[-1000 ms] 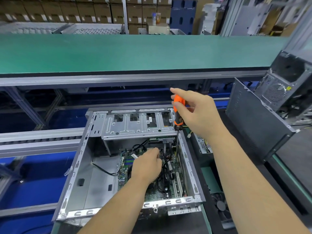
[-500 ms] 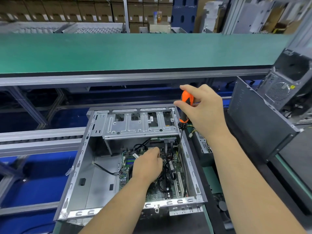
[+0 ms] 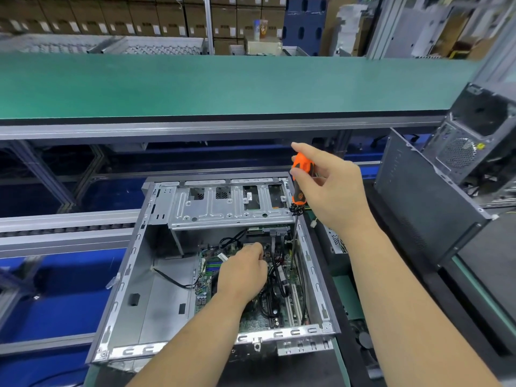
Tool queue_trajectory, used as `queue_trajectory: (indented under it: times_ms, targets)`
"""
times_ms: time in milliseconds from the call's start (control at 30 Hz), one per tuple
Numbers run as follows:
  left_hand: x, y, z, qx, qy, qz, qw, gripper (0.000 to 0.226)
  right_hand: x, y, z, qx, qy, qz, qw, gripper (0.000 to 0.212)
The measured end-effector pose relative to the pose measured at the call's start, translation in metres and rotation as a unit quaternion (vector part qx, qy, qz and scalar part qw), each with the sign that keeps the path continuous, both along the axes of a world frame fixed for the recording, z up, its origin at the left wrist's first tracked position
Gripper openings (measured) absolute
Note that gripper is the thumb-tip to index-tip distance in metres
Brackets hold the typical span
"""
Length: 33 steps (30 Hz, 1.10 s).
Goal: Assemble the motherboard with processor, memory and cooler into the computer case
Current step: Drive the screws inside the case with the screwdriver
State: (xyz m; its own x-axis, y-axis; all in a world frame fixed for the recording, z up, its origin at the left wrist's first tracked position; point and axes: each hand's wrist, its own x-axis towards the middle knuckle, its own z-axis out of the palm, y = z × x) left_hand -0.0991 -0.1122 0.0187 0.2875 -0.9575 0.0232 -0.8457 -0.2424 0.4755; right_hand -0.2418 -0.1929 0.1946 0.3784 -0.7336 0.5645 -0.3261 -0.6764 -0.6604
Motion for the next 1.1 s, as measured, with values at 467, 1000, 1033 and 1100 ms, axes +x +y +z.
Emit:
queue_trajectory:
  times_ms: [467, 1000, 1033, 1100]
  targets:
    - [-0.011, 0.002, 0.073, -0.256, 0.388, 0.047, 0.884, 0.015, 0.01, -0.002, 0.062, -0.065, -0.04, 0.001, 0.997, 0.046]
    - [0.012, 0.011, 0.116, -0.264, 0.457, 0.038, 0.849, 0.016, 0.043, 0.011, 0.041, -0.017, -0.034, -0.011, 0.999, 0.038]
    - [0.015, 0.012, 0.117, -0.26, 0.459, 0.039, 0.849, 0.015, 0.043, 0.011, 0.04, -0.012, -0.037, -0.011, 0.999, 0.038]
    - [0.018, 0.014, 0.119, -0.247, 0.462, 0.027, 0.852, 0.014, 0.045, 0.013, 0.038, -0.01, -0.037, -0.01, 0.999, 0.037]
